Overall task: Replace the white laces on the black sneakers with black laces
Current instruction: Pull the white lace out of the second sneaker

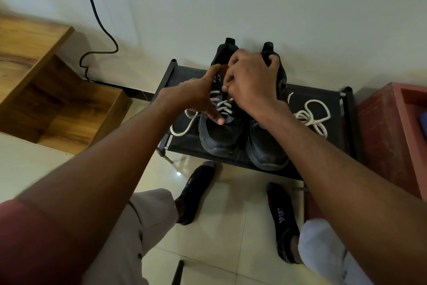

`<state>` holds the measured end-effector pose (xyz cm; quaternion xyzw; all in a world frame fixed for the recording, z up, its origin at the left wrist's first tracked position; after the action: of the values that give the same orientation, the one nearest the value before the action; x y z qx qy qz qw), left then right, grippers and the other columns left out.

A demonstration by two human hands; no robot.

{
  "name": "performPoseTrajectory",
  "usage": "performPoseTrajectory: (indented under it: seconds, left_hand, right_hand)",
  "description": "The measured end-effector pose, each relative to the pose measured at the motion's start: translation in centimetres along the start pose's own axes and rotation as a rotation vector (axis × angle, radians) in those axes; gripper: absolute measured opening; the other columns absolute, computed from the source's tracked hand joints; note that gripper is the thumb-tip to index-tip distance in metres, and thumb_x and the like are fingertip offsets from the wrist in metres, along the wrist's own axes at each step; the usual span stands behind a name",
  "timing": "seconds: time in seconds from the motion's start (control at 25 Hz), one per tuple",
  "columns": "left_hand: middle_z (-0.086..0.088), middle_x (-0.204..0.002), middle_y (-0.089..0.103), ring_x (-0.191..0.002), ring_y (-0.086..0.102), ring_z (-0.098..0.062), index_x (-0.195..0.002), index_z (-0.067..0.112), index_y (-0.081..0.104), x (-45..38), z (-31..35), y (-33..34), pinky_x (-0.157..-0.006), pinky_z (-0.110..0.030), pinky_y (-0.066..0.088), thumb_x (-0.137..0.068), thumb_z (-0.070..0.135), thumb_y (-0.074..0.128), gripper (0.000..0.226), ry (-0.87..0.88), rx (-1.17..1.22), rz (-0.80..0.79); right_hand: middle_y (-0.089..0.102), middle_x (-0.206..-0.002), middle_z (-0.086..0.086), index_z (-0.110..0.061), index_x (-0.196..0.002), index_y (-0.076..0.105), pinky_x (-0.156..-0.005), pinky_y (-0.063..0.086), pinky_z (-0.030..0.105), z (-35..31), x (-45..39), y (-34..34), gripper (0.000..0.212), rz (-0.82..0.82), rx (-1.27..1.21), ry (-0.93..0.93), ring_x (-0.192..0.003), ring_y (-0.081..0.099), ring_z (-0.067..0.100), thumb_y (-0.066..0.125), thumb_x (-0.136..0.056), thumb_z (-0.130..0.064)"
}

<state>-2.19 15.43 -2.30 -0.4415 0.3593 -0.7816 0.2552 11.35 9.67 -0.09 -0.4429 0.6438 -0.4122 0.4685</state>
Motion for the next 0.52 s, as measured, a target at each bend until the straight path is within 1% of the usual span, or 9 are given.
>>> performPoseTrajectory:
  seconds: [0.04,0.08,0.16,0.24,0.28,0.32,0.44,0.48,0.52]
  left_hand:
    - [-0.023,-0.144,0.055,-0.116,0.064,-0.045,-0.15,0.058,-0.006,0.1,0.0,0.0,-0.1,-0.062,0.051,-0.047,0.052,0.101,0.148,0.002,0.011,-0.004]
    - [-0.024,-0.143,0.055,-0.116,0.064,-0.044,-0.15,0.056,-0.006,0.1,-0.1,0.0,-0.1,-0.062,0.051,-0.05,0.049,0.101,0.147,0.006,0.019,-0.006]
    - [-0.024,-0.148,0.051,-0.131,0.054,-0.049,-0.15,0.056,-0.004,0.3,-0.2,-0.1,-0.107,-0.066,0.044,-0.049,0.049,0.102,0.147,0.018,0.025,-0.001]
    - [-0.024,-0.149,0.05,-0.135,0.048,-0.05,-0.149,0.058,-0.005,0.3,-0.2,-0.2,-0.108,-0.07,0.041,-0.045,0.052,0.102,0.149,0.015,0.032,-0.006]
    - [-0.024,-0.149,0.05,-0.135,0.048,-0.051,-0.148,0.059,-0.005,0.3,-0.3,-0.2,-0.107,-0.071,0.041,-0.043,0.055,0.101,0.15,0.009,0.028,-0.007]
    - [-0.024,-0.15,0.05,-0.136,0.048,-0.051,-0.148,0.059,-0.006,0.3,-0.3,-0.2,-0.107,-0.072,0.041,-0.042,0.056,0.1,0.15,0.007,0.023,-0.008]
    - [-0.022,-0.151,0.05,-0.137,0.047,-0.05,-0.149,0.057,-0.004,0.3,-0.1,-0.2,-0.108,-0.07,0.041,-0.045,0.054,0.101,0.148,0.017,0.003,0.001]
    - [-0.021,-0.151,0.05,-0.137,0.047,-0.049,-0.15,0.055,-0.005,0.2,-0.1,-0.2,-0.108,-0.068,0.042,-0.048,0.053,0.101,0.147,0.021,-0.003,0.002]
    - [-0.02,-0.152,0.049,-0.138,0.047,-0.048,-0.152,0.053,-0.006,0.1,-0.1,-0.1,-0.109,-0.066,0.042,-0.05,0.051,0.101,0.147,0.022,-0.008,-0.002]
  right_hand:
    - [0.064,-0.109,-0.013,-0.03,-0.088,0.079,-0.111,0.03,0.054,0.2,-0.2,-0.4,0.004,0.092,-0.055,0.043,-0.11,0.06,0.014,0.075,-0.089,-0.031]
    - [0.065,-0.101,-0.014,-0.03,-0.085,0.078,-0.109,0.034,0.052,0.6,-0.5,-1.1,0.008,0.2,-0.144,0.1,-0.101,0.062,0.01,0.071,-0.089,-0.028]
    - [0.066,-0.097,-0.013,-0.028,-0.08,0.076,-0.1,0.048,0.045,1.6,-1.1,-3.3,0.013,0.47,-0.396,0.19,-0.088,0.06,-0.002,0.068,-0.087,-0.021]
    - [0.066,-0.098,-0.011,-0.022,-0.083,0.075,-0.089,0.052,0.025,2.4,-1.2,-5.2,0.009,0.638,-0.59,0.208,-0.085,0.057,-0.008,0.069,-0.087,-0.017]
    - [0.067,-0.099,-0.009,-0.018,-0.087,0.074,-0.084,0.051,0.019,2.4,-1.2,-5.4,0.007,0.615,-0.622,0.191,-0.086,0.058,-0.007,0.068,-0.089,-0.014]
    - [0.068,-0.101,-0.008,-0.017,-0.091,0.073,-0.082,0.052,0.02,2.3,-1.1,-5.3,0.007,0.518,-0.607,0.154,-0.088,0.06,-0.004,0.066,-0.092,-0.013]
    - [0.072,-0.109,-0.007,-0.026,-0.113,0.071,-0.091,0.058,0.04,2.4,-0.7,-2.5,0.019,-0.021,-0.349,0.071,-0.098,0.068,0.012,0.07,-0.095,-0.019]
    - [0.072,-0.112,-0.006,-0.032,-0.123,0.067,-0.094,0.056,0.045,2.5,-0.2,-1.6,0.031,-0.176,-0.281,0.068,-0.103,0.068,0.018,0.074,-0.094,-0.026]
    - [0.072,-0.115,-0.005,-0.038,-0.133,0.06,-0.098,0.053,0.049,2.3,0.3,-0.9,0.044,-0.269,-0.225,0.051,-0.108,0.068,0.023,0.076,-0.093,-0.036]
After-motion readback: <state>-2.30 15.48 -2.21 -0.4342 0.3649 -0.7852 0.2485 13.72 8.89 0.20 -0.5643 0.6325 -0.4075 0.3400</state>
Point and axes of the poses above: each hand's wrist, its own x-axis away from the middle knuckle, its own y-axis out of the palm, z = x × y, the point moved 3 cm from there along -x, towards the middle knuckle
